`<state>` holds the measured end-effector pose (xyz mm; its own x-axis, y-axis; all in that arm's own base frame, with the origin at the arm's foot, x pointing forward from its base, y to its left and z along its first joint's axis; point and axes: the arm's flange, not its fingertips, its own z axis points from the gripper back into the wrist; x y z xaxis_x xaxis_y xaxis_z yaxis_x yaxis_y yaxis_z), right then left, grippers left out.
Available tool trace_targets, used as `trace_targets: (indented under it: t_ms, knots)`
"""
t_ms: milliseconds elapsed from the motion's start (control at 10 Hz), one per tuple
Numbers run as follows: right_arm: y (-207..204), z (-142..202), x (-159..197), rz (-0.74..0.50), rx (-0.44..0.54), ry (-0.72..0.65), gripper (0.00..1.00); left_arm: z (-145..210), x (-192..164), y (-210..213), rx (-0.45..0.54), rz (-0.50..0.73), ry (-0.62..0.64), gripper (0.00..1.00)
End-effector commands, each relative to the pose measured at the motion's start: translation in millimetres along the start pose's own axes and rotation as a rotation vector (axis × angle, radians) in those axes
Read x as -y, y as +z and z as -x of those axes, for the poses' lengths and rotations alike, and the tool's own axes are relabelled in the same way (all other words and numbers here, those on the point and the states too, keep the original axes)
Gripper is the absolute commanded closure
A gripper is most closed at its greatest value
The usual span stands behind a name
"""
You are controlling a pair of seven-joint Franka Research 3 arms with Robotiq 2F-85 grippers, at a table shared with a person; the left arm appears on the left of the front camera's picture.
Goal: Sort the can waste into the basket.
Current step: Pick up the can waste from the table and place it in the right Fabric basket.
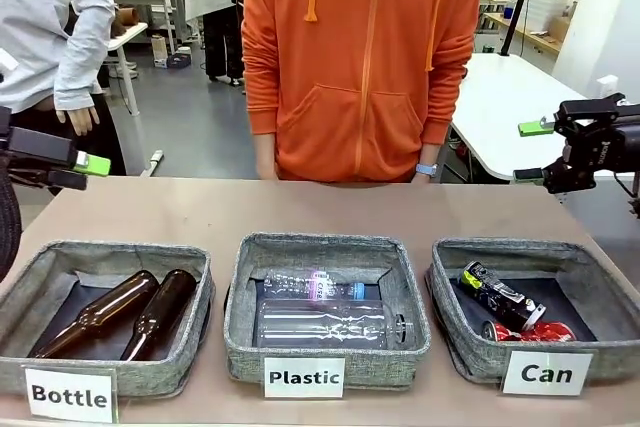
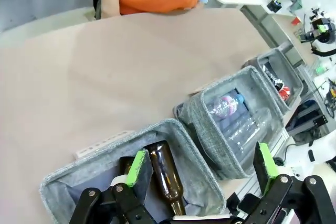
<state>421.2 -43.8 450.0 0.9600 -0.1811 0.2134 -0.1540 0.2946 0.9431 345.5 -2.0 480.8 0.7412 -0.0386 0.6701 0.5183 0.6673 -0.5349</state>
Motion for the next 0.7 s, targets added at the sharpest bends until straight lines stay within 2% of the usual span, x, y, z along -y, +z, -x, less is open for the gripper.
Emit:
trace_targets:
  t_ms: [0, 600]
  knots:
    - [2.2, 1.0, 0.4, -0.004, -0.009, 0.013, 0.0, -2.2, -2.4, 3.9, 0.016, 0.014, 0.016, 0.0]
    - [2.2, 1.0, 0.4, -0.004, -0.009, 0.013, 0.0, -2.2, -2.4, 3.9, 0.016, 0.014, 0.016, 0.0]
